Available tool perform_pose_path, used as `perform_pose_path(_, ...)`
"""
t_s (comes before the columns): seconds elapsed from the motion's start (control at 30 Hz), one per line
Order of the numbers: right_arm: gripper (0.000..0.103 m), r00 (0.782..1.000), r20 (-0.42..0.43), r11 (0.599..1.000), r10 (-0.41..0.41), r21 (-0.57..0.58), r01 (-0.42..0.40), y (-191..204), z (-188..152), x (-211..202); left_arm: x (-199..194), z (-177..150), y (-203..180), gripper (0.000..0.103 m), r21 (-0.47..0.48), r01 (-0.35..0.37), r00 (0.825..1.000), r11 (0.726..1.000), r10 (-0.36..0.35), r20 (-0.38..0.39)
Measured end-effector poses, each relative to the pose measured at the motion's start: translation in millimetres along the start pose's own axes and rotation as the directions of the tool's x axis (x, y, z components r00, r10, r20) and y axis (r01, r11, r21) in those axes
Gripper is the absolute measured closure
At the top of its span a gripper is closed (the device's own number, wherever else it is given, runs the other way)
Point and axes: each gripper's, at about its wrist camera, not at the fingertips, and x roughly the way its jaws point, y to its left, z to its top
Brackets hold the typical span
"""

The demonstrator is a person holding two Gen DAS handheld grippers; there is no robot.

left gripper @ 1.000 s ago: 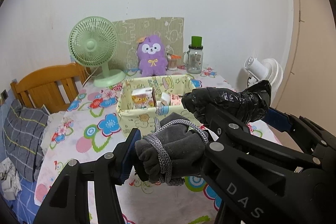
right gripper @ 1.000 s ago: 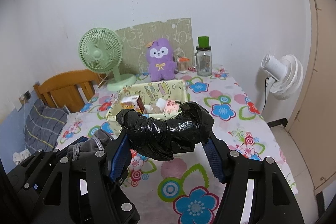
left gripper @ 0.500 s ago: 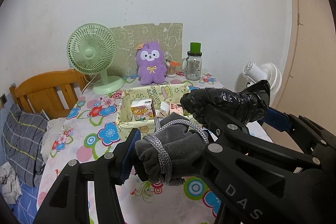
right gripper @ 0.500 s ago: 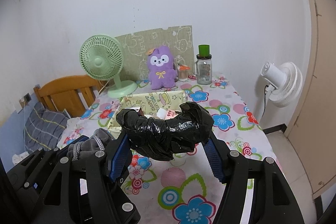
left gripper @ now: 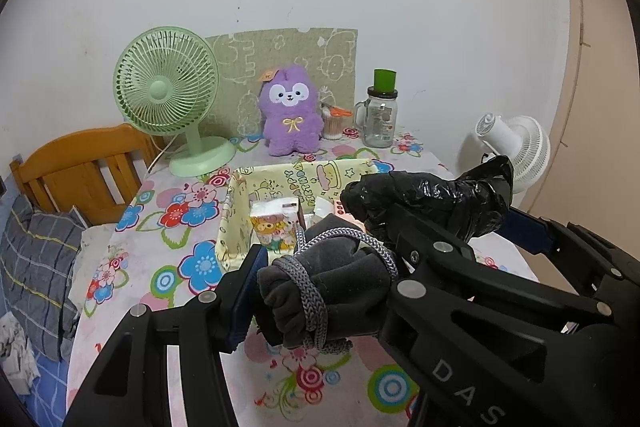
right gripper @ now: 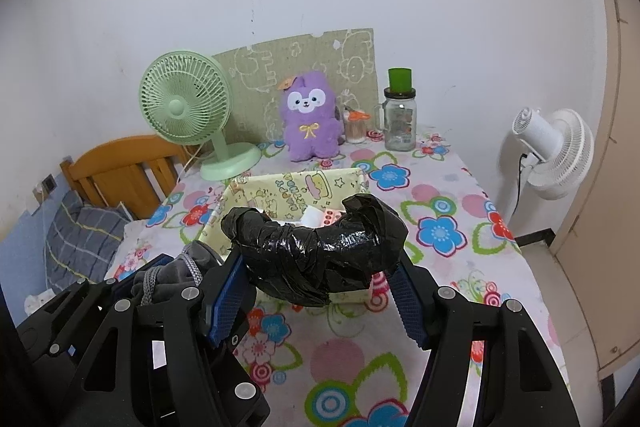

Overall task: Organize soft objects
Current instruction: 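Lift the grey pouch with the left gripper while the right gripper carries the black bag over the basket, then lower the grey pouch into the basket with the left gripper while the right gripper lowers the black bag in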

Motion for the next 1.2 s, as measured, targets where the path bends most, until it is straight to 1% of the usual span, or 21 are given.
perform_pose_path(0.4,0.034,0.999,-0.036,1.000,-0.010,0.004,0.010,-2,18,48,46,18,12,0.043,-0.002,0.011,0.999,1.000,-0.011,-0.043)
perform_pose_path(0.53,0.034,0.999,-0.030,0.999,-0.035,-0.009,0.035,-2,23,62,62,24,16,0.043,-0.002,0.011,0.998,1.000,-0.011,-0.058)
perform_pose_path(0.9,0.034,0.997,-0.071,1.000,-0.020,-0.008,0.020,-6,34,104,109,33,28,0.043,-0.034,0.017,0.993,0.999,-0.021,-0.116)
perform_pose_path(1.03,0.034,0.996,-0.082,1.000,-0.020,-0.006,0.020,-6,35,115,126,36,33,0.042,-0.046,0.010,0.991,0.999,-0.016,-0.131)
perform_pose_path(1.2,0.034,0.995,-0.095,1.000,-0.028,-0.003,0.028,-8,37,130,148,39,40,0.040,-0.064,-0.023,0.988,0.998,0.013,-0.152)
